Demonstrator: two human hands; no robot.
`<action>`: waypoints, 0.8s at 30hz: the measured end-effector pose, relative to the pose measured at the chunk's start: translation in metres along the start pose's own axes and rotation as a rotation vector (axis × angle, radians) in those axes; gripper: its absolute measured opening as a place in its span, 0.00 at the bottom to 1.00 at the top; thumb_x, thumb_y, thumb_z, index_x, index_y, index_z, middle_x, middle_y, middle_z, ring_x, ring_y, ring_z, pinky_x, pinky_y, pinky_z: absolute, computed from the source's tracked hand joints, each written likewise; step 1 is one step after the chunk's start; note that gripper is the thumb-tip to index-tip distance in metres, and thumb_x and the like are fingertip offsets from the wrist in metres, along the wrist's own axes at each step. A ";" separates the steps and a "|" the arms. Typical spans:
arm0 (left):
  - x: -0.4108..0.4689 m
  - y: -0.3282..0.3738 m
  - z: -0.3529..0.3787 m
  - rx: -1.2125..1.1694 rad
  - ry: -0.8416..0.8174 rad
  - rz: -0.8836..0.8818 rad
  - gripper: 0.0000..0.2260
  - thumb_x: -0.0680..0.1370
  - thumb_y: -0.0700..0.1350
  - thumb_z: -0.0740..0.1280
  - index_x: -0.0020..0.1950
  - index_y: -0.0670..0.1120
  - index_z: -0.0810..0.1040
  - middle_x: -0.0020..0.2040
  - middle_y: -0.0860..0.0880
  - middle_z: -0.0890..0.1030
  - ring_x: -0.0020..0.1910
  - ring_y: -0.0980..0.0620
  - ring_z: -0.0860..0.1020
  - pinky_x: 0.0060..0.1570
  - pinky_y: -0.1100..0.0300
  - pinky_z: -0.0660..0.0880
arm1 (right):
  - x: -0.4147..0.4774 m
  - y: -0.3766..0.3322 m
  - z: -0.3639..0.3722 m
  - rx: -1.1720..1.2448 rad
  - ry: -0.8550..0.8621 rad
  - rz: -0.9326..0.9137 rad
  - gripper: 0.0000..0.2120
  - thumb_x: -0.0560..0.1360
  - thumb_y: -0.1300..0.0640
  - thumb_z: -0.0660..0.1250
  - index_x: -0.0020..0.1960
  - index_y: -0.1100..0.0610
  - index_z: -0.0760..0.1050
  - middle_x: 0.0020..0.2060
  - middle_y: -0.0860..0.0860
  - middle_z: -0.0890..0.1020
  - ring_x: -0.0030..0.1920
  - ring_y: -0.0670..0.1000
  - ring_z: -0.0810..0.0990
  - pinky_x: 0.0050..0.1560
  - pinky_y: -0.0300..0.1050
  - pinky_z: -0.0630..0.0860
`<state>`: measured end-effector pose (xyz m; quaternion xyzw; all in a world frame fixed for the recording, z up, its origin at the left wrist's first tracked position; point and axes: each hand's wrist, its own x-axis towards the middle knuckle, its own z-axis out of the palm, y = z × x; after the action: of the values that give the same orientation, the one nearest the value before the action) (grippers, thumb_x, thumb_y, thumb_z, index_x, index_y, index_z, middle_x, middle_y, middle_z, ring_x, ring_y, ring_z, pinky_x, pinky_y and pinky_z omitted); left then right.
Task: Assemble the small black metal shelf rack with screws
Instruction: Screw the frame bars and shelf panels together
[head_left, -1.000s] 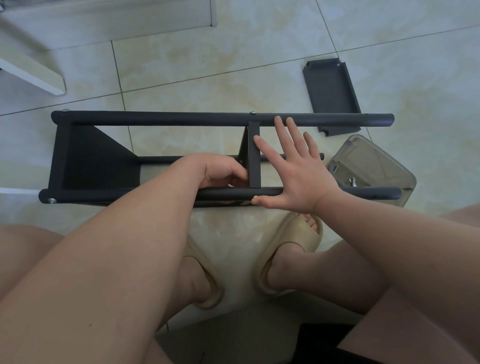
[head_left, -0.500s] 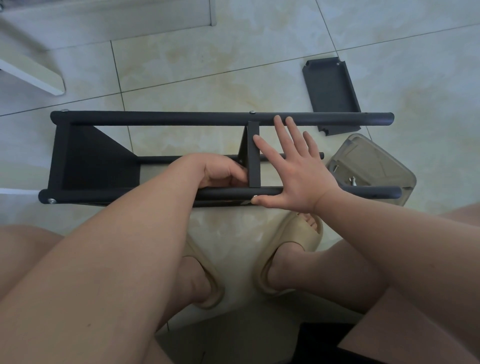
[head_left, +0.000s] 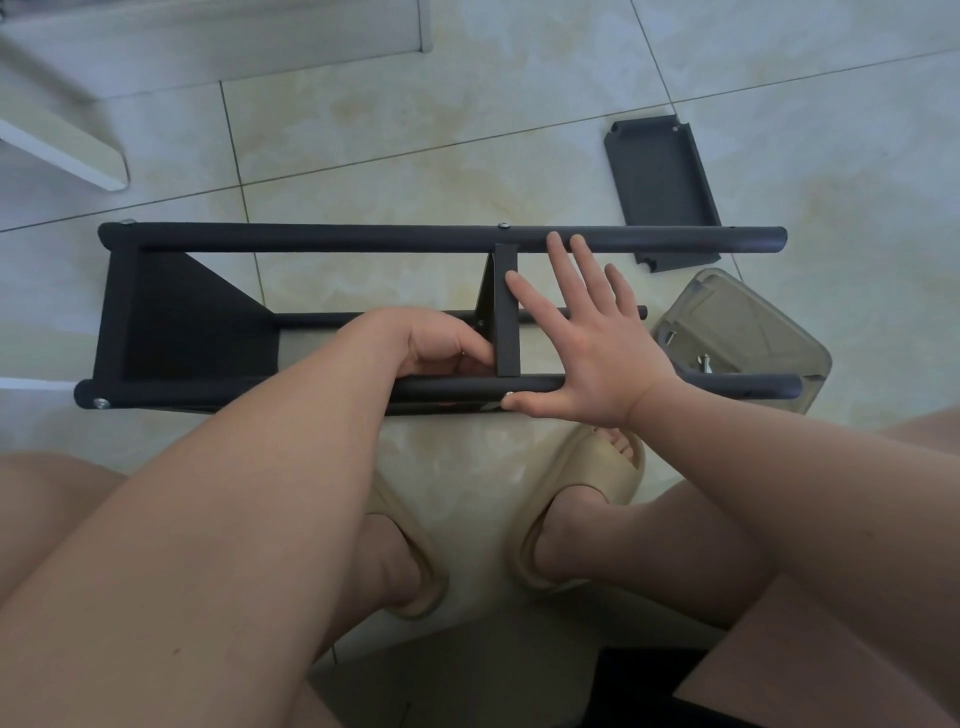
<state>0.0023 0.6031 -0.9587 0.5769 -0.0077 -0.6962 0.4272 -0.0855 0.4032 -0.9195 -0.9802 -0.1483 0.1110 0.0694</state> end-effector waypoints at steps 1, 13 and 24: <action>0.001 -0.001 0.000 -0.009 -0.006 0.009 0.09 0.76 0.45 0.67 0.43 0.48 0.88 0.42 0.49 0.86 0.40 0.53 0.84 0.38 0.64 0.78 | 0.000 0.000 0.000 -0.003 -0.001 0.000 0.54 0.66 0.19 0.53 0.83 0.46 0.46 0.82 0.59 0.39 0.81 0.62 0.37 0.78 0.67 0.46; 0.003 -0.004 -0.003 -0.028 -0.005 0.053 0.09 0.69 0.45 0.70 0.46 0.47 0.87 0.47 0.46 0.84 0.49 0.47 0.80 0.59 0.52 0.74 | 0.000 0.001 0.002 0.008 0.005 -0.005 0.54 0.66 0.19 0.53 0.83 0.47 0.47 0.82 0.59 0.40 0.81 0.62 0.38 0.78 0.68 0.47; -0.036 0.005 0.012 0.560 0.702 -0.056 0.10 0.77 0.50 0.68 0.52 0.45 0.83 0.49 0.47 0.84 0.50 0.46 0.81 0.58 0.49 0.77 | -0.001 -0.012 -0.014 0.250 -0.182 0.144 0.52 0.69 0.26 0.66 0.81 0.37 0.37 0.82 0.49 0.37 0.82 0.54 0.38 0.79 0.63 0.42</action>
<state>-0.0058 0.6157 -0.9240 0.8716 -0.0348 -0.4405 0.2122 -0.0867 0.4128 -0.9041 -0.9580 -0.0686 0.2216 0.1688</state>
